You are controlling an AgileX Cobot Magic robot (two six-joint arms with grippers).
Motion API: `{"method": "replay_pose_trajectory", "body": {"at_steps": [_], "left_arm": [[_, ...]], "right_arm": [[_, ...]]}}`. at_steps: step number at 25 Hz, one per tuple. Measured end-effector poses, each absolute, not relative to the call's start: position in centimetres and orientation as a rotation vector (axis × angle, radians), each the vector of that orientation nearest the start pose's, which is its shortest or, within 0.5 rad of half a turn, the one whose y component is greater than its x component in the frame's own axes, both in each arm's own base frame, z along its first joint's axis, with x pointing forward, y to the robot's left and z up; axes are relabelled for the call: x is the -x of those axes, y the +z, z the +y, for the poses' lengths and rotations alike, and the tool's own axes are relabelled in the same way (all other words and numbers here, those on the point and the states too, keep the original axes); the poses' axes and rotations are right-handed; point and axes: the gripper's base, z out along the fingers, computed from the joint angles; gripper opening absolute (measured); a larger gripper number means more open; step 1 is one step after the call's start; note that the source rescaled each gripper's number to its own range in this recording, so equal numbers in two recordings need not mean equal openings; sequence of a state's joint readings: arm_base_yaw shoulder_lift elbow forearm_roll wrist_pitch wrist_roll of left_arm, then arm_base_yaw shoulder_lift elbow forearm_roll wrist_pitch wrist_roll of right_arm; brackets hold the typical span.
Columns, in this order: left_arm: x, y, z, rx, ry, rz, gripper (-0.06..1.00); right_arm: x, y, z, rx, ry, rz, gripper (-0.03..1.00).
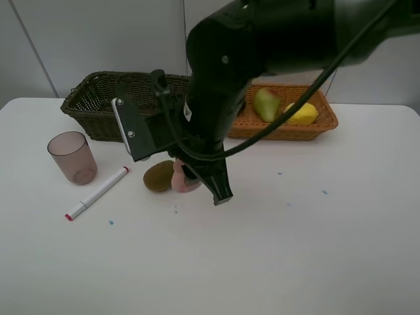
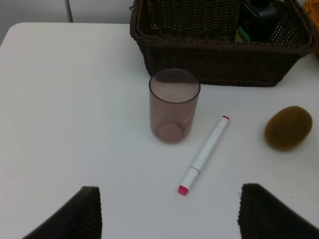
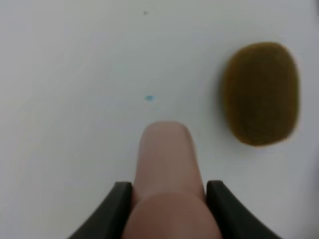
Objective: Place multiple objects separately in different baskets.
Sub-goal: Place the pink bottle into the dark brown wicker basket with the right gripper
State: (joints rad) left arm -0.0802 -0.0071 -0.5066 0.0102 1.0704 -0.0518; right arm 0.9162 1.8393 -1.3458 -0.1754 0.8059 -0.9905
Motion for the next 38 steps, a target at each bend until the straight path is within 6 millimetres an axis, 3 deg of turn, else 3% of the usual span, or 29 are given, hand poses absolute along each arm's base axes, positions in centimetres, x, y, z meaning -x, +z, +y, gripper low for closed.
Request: {"method": "replay_pose_trajectory", "body": {"at_steps": [7,15,21,30,38], "left_arm": [[0.7,27.8,0.1,-0.028,-0.071,2.041,0.74],[0.7,27.8,0.1,-0.028,-0.071,2.041,0.74],[0.7,27.8,0.1,-0.028,-0.071,2.041,0.74],[0.7,27.8,0.1,-0.028,-0.071,2.041,0.74],[0.7,27.8,0.1,-0.028,-0.071,2.041,0.74]], "right_arm": [[-24.5,27.7,29.1,2.197,-0.349,1.319,0.00],[-27.9,30.3,29.0,1.968,-0.388,1.228,0.00],[-31.0,29.8,28.8,1.802,-0.371,1.200,0.00],[-35.0,25.4,29.4,1.618,-0.273,1.263,0.00],[-37.2,23.7,29.7,1.391,-0.192,1.321,0.00]]}}
